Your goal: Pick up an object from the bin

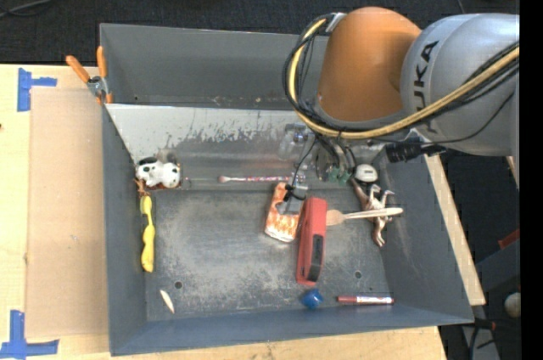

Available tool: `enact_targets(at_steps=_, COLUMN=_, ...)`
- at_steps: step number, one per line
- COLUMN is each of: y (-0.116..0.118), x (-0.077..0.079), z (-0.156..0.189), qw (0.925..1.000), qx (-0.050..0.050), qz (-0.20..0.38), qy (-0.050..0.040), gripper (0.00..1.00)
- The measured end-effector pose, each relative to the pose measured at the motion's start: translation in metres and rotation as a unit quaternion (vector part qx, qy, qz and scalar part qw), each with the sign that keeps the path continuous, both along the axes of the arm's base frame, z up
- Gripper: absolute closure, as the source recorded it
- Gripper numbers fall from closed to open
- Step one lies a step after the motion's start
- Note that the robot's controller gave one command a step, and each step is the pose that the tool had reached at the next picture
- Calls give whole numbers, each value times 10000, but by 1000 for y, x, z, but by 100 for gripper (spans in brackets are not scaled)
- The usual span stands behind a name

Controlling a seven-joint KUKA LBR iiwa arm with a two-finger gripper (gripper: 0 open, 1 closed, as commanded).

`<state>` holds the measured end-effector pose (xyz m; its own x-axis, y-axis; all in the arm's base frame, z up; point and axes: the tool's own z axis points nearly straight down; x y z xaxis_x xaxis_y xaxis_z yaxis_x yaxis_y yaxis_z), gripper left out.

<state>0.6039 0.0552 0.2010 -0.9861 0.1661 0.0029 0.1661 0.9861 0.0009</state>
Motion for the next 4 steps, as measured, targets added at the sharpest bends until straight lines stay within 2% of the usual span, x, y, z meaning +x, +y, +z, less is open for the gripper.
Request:
enact_targets(at_steps=1, y=-42, x=0, z=0, qw=10000, qx=-8, qz=-38, qy=-5, gripper=0)
enact_targets(at_steps=2, y=-70, x=-7, z=-17, qw=9981, qx=-10, qz=-610, qy=14, gripper=0)
enact_targets(at_steps=3, y=-112, x=-26, z=-29, qw=10000, qx=-12, qz=99, qy=6, gripper=0)
enact_targets(at_steps=4, y=-85, x=-13, z=-18, qw=9859, qx=8, qz=1676, qy=-8, gripper=0)
